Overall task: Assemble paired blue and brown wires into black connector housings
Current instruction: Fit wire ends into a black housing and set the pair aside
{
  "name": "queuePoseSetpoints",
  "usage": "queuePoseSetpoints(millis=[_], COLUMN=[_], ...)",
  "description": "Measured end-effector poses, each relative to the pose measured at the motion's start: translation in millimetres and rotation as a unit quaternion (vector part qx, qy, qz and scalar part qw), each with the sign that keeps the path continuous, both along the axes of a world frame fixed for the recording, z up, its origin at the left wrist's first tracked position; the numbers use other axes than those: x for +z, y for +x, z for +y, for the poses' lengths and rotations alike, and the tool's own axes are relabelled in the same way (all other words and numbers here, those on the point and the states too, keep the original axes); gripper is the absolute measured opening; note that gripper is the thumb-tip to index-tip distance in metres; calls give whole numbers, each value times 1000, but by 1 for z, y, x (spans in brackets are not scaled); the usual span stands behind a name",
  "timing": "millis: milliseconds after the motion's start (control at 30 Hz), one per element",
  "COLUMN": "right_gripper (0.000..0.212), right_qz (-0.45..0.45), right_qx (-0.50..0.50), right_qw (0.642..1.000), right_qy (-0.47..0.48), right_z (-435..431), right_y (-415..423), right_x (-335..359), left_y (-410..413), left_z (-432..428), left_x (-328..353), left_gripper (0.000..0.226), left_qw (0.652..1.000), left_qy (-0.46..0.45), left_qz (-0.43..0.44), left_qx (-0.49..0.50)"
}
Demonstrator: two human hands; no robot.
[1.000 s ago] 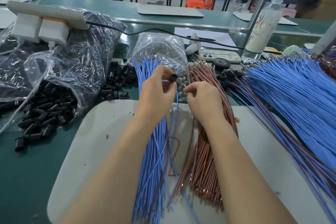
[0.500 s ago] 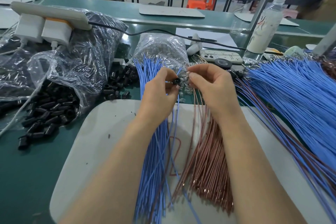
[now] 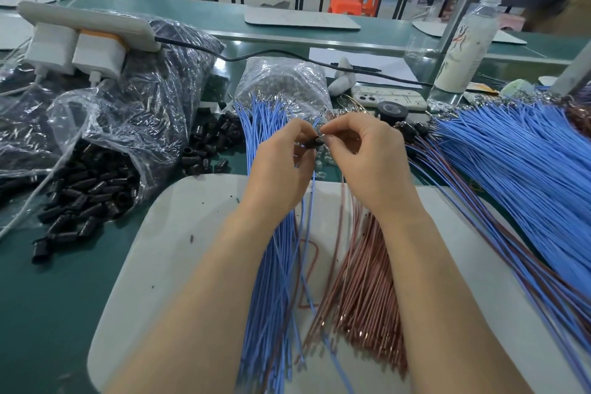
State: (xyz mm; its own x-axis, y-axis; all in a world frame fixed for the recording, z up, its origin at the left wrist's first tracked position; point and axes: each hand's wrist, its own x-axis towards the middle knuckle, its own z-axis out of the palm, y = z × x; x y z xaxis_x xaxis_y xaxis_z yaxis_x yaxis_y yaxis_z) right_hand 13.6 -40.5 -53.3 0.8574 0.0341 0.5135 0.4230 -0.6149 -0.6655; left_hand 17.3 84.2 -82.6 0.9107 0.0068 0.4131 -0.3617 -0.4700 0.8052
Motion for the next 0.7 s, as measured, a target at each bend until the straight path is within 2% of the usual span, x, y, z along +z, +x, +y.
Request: queuePoseSetpoints(millis=[133, 200, 300, 400, 533, 700], right_gripper=[16, 16, 13, 11, 9, 14], right_qz=[-20, -11, 31, 90, 146, 165], right_qx=[-2, -1, 20, 53, 44, 51], right_qw=[999, 1000, 993, 961, 942, 928], right_qy=[-27, -5, 112, 255, 298, 331], right_z=[1, -2, -9, -13, -12, -5], right_y=[0, 1, 4, 7, 11, 12], right_x=[-1, 0, 2, -1, -10, -15], left_y=[0, -1, -3, -3, -2, -2], left_z=[-1, 0, 0, 0, 3, 3], left_x=[2, 3, 7, 7, 4, 3], left_gripper=[20, 21, 19, 17, 11, 11], left_qw=[999, 997, 995, 997, 999, 999], left_qy=[35, 63, 58, 42, 23, 28], left_qz=[-23, -52, -78, -59, -12, -13], left_qx=[-1, 3, 11, 4, -30, -19])
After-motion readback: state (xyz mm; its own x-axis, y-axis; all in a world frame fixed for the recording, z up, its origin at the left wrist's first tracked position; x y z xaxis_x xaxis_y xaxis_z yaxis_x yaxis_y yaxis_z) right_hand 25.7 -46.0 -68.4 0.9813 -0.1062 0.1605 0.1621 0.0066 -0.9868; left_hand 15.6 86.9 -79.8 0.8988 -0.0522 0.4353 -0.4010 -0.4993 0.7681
